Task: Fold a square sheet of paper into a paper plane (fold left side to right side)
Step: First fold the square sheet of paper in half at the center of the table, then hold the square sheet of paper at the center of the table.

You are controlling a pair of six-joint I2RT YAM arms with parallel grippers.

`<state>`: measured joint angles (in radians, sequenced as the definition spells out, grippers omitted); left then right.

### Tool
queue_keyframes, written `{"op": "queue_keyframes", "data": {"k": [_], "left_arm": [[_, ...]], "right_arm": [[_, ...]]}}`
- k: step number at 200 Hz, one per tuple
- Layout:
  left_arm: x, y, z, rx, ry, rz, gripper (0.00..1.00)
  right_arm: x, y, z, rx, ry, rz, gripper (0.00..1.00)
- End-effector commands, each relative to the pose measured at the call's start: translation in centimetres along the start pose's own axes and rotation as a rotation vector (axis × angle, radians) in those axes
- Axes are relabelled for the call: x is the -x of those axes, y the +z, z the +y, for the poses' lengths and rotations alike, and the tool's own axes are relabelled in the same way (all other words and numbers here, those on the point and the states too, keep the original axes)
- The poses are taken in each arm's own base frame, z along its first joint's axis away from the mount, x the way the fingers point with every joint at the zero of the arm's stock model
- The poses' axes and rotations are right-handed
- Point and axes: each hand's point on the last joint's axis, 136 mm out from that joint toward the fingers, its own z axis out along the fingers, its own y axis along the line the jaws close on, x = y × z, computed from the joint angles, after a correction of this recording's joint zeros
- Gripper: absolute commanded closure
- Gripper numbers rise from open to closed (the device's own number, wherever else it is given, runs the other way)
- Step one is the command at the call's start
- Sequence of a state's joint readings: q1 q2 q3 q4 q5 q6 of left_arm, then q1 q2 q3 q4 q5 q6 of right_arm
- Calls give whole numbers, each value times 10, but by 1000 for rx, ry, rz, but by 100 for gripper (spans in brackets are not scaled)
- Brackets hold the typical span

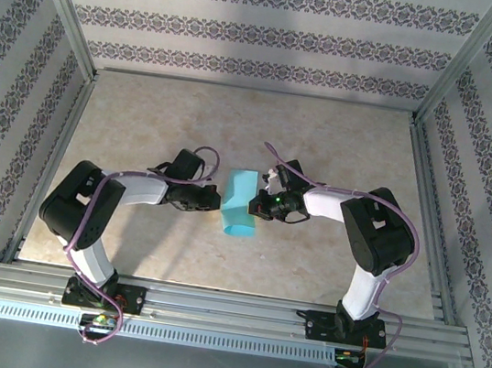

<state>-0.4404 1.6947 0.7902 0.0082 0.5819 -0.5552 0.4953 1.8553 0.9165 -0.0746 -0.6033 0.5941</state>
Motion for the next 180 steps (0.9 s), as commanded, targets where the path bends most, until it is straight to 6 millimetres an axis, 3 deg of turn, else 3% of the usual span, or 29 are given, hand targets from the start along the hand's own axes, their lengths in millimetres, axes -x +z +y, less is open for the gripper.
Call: {"op": "queue_keyframes", "data": {"k": [1, 50, 116, 180], "left_arm": [[9, 7, -36, -86, 63, -9, 93], [7, 31, -29, -52, 53, 30, 93], [-9, 42, -12, -13, 28, 80, 94], [-19, 45, -3, 29, 27, 110, 93]], "right_arm": [[-34, 7, -63, -222, 94, 82, 100], [-34, 8, -61, -216, 93, 85, 100], [-33, 7, -58, -208, 87, 80, 100], [0, -13, -5, -57, 31, -25, 100]]}}
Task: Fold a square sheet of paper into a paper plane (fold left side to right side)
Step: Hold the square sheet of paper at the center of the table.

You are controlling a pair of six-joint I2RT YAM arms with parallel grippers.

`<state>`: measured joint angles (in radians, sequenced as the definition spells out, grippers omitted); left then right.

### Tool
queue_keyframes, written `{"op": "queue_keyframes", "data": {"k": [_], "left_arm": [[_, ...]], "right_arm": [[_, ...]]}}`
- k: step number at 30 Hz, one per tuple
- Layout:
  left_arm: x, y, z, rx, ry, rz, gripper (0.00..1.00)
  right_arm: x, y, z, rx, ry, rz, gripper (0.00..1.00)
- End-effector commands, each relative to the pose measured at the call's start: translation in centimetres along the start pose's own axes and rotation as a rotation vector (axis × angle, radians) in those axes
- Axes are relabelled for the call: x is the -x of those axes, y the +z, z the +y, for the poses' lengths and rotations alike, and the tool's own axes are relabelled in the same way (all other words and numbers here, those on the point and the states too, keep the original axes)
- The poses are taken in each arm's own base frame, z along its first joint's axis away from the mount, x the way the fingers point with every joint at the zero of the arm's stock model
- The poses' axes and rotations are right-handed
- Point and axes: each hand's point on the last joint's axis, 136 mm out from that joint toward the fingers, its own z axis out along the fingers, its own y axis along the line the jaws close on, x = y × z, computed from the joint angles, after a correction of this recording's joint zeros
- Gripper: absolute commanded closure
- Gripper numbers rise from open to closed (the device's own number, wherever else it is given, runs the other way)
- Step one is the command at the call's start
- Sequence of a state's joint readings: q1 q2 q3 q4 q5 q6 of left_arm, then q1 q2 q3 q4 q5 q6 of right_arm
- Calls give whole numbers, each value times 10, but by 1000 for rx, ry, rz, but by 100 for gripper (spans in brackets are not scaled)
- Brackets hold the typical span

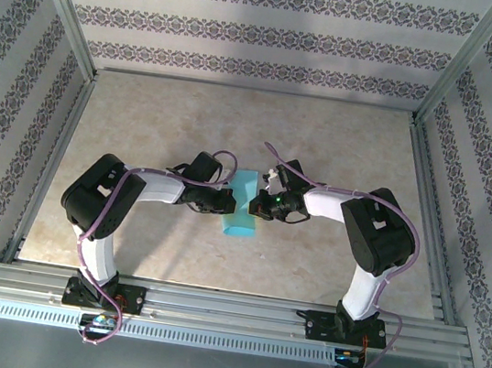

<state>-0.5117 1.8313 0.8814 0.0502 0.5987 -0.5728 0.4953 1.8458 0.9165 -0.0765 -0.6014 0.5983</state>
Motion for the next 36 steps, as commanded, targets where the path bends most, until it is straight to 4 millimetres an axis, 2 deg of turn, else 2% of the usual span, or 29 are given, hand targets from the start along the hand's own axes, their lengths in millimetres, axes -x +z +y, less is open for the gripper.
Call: {"op": "queue_keyframes", "data": {"k": [1, 4, 8, 13, 19, 24, 36], "left_arm": [[-17, 10, 15, 59, -8, 53, 94], [-18, 11, 15, 61, -8, 56, 94], [-17, 11, 14, 57, -6, 58, 93], [-17, 12, 14, 56, -5, 60, 93], [-17, 12, 13, 57, -4, 63, 94], [-17, 13, 12, 54, -2, 62, 94], [-34, 8, 16, 62, -20, 93, 94]], "right_arm": [[-1, -11, -6, -56, 29, -22, 100], [10, -20, 13, 2, 3, -64, 100], [17, -17, 33, 72, -27, -68, 100], [29, -2, 44, 86, -46, -70, 100], [41, 11, 47, 81, -57, -67, 100], [45, 21, 36, 36, -52, -64, 100], [32, 29, -19, -128, 20, -30, 100]]}}
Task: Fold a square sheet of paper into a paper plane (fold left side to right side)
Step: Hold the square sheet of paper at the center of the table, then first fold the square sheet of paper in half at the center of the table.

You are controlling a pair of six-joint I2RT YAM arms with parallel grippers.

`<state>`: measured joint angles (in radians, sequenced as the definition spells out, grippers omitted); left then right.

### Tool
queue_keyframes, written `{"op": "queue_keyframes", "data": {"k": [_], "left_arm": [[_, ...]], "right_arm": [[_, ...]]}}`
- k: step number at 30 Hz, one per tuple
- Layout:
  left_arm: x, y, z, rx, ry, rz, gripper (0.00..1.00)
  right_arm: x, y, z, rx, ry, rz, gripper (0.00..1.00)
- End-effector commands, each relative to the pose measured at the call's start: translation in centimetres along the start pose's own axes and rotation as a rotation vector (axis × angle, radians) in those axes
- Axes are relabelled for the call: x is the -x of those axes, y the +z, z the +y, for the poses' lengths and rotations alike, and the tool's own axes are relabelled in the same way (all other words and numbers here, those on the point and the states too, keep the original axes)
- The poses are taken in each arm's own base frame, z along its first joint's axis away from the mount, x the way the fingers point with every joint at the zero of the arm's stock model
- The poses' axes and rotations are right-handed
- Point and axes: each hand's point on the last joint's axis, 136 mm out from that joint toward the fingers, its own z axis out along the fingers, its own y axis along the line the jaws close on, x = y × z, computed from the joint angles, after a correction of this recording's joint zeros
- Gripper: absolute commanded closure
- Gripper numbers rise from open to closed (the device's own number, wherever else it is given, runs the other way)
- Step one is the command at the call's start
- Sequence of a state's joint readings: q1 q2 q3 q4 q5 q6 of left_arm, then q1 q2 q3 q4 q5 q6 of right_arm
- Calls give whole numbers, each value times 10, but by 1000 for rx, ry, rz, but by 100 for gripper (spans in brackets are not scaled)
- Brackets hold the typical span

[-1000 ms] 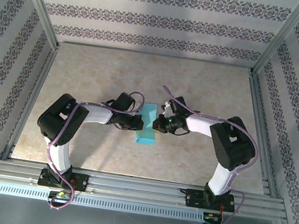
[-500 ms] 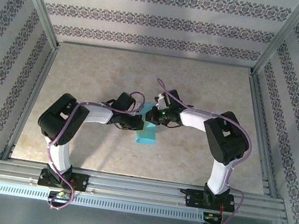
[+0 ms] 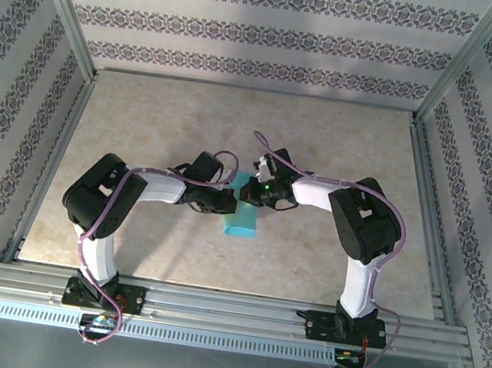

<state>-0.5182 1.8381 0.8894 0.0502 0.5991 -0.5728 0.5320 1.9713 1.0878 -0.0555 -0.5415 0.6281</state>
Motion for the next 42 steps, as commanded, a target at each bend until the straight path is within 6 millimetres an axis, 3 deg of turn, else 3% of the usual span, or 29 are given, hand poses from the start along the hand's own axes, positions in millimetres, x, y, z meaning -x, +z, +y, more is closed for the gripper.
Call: {"op": "queue_keyframes", "data": {"k": [1, 10, 15, 35, 42], "left_arm": [[-35, 6, 18, 64, -25, 90, 93], [-68, -10, 20, 77, -38, 130, 93], [-84, -15, 23, 88, -47, 144, 93], [-112, -25, 16, 103, 7, 202, 92], [-125, -26, 22, 139, 13, 216, 92]], "right_arm": [[-11, 6, -40, -120, 51, 29, 100], [-10, -1, -65, -175, 77, 30, 100], [-8, -2, -64, -168, 75, 26, 100], [-12, 3, -63, -155, 74, 39, 100], [-13, 3, -61, -149, 71, 41, 100]]}}
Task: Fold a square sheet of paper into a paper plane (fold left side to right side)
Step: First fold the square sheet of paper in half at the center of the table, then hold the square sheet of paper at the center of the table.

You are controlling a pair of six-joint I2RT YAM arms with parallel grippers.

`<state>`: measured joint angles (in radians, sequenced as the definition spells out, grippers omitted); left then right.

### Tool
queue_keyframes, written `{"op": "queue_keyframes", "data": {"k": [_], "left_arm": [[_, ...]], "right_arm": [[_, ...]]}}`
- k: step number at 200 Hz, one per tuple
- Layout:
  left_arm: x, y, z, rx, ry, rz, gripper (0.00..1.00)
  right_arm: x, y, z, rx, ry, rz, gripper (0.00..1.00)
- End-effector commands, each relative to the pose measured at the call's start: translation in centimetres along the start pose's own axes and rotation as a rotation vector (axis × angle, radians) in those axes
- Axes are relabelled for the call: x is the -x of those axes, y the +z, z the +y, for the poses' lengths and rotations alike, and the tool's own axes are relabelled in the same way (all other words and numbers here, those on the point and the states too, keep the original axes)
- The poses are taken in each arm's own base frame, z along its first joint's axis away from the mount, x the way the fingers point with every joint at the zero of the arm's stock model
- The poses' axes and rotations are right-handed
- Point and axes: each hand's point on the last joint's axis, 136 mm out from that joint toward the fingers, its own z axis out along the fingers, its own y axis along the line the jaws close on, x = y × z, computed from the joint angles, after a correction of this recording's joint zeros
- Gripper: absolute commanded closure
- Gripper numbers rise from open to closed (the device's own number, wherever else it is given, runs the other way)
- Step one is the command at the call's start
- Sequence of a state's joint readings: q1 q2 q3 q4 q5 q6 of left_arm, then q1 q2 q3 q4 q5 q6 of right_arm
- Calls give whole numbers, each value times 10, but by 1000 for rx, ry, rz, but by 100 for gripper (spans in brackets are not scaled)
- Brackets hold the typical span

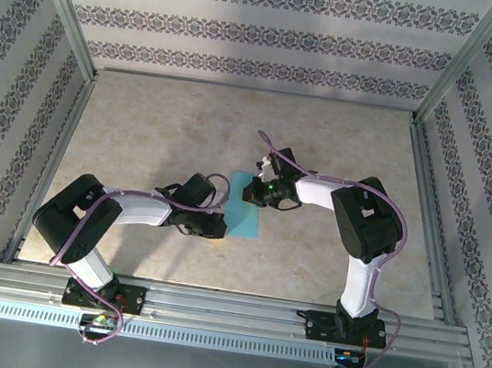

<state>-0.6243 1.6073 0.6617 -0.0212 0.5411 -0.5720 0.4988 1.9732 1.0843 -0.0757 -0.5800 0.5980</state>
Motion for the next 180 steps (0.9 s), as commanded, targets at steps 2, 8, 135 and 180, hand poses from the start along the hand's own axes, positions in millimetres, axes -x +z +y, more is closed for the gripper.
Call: {"op": "queue_keyframes", "data": {"k": [2, 8, 135, 180], "left_arm": [[-45, 1, 20, 79, -34, 130, 92], [-44, 0, 19, 78, -32, 126, 92], [68, -27, -17, -27, 24, -38, 90], [78, -4, -13, -35, 36, 1, 90]], "right_arm": [[-13, 8, -52, -159, 62, 22, 100], [-13, 9, -51, -157, 59, 23, 100], [-15, 10, -32, -88, 3, 32, 100], [-17, 10, -31, -82, 4, 40, 100]]}}
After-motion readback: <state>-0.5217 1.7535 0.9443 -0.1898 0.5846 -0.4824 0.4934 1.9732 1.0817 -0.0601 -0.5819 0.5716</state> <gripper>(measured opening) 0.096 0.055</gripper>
